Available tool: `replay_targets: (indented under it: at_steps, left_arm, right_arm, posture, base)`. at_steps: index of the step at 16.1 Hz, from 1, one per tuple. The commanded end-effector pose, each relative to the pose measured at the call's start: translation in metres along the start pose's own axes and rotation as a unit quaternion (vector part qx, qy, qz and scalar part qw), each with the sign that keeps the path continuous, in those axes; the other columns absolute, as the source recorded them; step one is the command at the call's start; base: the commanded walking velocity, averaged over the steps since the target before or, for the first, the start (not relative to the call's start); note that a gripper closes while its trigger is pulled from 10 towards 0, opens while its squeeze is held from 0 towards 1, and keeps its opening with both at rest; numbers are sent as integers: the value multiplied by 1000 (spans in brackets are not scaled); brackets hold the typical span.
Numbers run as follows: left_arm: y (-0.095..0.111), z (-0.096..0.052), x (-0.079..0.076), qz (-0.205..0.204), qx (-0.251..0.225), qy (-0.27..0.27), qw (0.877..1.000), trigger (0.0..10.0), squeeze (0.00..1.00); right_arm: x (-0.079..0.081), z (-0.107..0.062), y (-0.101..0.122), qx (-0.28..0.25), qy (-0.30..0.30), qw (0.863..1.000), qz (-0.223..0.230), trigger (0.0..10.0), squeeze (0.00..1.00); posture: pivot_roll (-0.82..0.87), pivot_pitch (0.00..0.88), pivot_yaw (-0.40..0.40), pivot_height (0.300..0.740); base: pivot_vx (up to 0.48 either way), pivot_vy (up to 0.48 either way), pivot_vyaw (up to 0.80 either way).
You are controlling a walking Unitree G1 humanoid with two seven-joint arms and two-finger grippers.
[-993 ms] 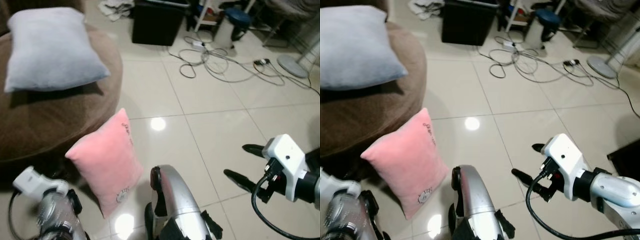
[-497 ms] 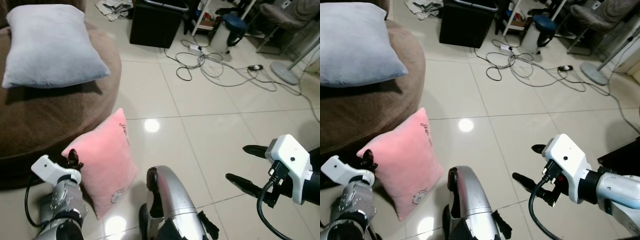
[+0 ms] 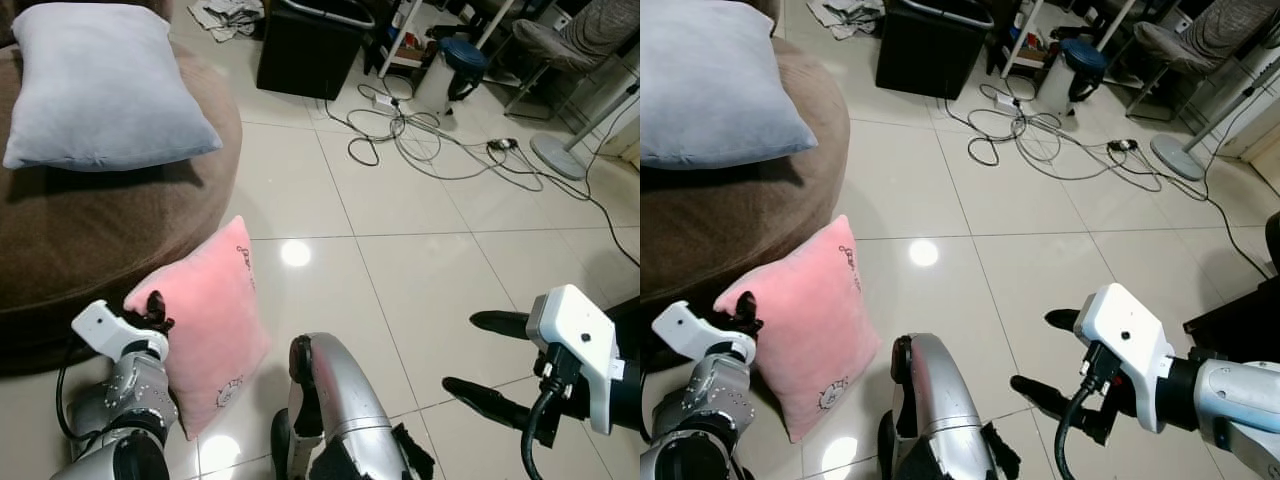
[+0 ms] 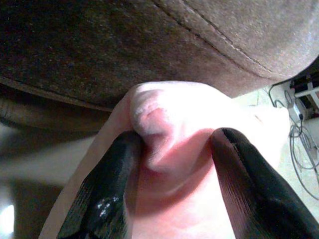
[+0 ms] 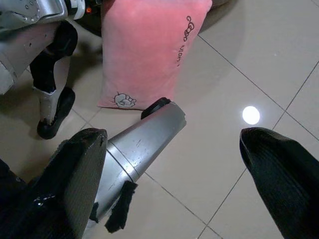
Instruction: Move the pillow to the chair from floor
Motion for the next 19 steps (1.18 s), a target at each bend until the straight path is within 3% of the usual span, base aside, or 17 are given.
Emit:
replay_targets:
  at_steps: [1,3,5,6,7,19]
  left_arm:
    - [-24,-4,-6,8,49,-8,999,10000,0]
    - [-29,-6,-8,14,59,-11,998,10000,0]
    - [-31,-6,-9,17,60,-12,998,2941,0]
    - [-31,-6,-9,20,60,-13,998,392,0]
    - [-31,-6,-10,22,61,-14,998,0,0]
    - [-35,-9,-9,16,65,-23,997,0,0]
  right_arm:
    - [-2,-5,-2,14,-7,1000,1,10000,0]
    - [2,-5,-2,12,0,1000,5,10000,0]
    - [6,-5,-3,17,13,1000,5,10000,0]
    - [7,-6,-4,20,17,1000,5,10000,0]
    - [7,-7,-4,23,17,1000,6,10000,0]
    - [13,-10,-11,39,36,998,14,10000,0]
  posture:
    - [-426,123,-350,521]
    - [-424,119,-350,521]
    - [-427,120,-348,521]
    - [-427,122,-347,521]
    - [-428,122,-347,521]
    - [-425,113,-353,521]
  base:
    - [0,0,0]
    - [0,0,0]
    - [0,0,0]
    - [0,0,0]
    - [0,0,0]
    - [0,0,0]
Point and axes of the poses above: a point about 5 cm out from each wrist's last joint towards the gripper, its own z axis pointing out of the wrist towards the gripper, its own y axis along the axis of the wrist's last joint, x = y × z, the point moved 2 cm from there along z, pointing out of the wrist towards the gripper, and after that the axes turned 14 degrees about -z, right-handed, at the moved point
